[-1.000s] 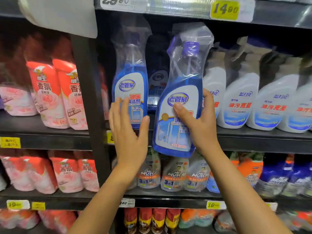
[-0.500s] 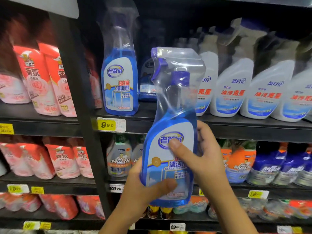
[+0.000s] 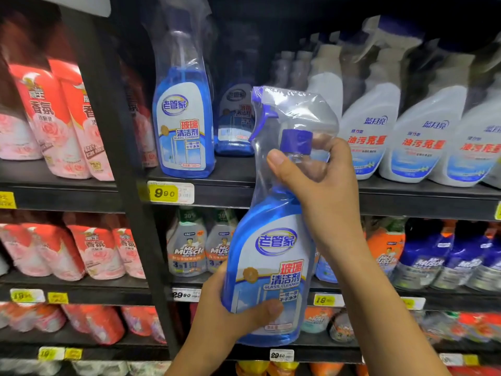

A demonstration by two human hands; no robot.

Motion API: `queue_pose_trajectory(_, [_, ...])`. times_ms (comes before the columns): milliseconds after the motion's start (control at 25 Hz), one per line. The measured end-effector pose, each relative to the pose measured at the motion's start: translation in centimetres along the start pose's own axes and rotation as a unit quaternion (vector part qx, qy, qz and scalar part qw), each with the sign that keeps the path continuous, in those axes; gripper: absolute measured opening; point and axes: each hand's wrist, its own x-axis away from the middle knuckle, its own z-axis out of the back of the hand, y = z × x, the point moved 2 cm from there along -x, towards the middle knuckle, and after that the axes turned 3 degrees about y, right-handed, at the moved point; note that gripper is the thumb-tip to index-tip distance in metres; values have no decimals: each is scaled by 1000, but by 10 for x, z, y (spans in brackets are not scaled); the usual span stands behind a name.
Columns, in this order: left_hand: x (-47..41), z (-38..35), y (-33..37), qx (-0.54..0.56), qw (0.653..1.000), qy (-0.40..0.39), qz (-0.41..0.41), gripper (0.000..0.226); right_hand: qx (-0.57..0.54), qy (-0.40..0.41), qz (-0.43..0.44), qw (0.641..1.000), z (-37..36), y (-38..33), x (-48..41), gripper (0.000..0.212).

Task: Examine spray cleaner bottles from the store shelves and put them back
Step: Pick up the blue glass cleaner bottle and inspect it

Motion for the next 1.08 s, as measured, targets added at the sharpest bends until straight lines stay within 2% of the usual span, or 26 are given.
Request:
queue_pose_trajectory(120, [-1,3,1,22,1000,-9,15,72,-25,-31,-12,999,1,3,-2,36])
queue_pose_trajectory(280, [1,8,0,111,991,-32,63,76,-126,-144,-36,981,6,2,-7,21])
queue_pose_trajectory(560, [-1,7,2,193,974,-27,119,74,-130,-74,-105,983,6,20,-18,29])
queue_pose_trajectory(760, [-8,4,22,143,984,-16,101,66,-181,-76,-164,967,2,33,-28,30])
queue_pose_trajectory(880, [-13,2,37,118,988,-16,95,52,-229,-95,-202,947,-1,36,-30,24])
queue_pose_trajectory(1080, [-16,-5,59,129,986,-43,100,32,-236,-118,-248,932,-7,35,-30,19])
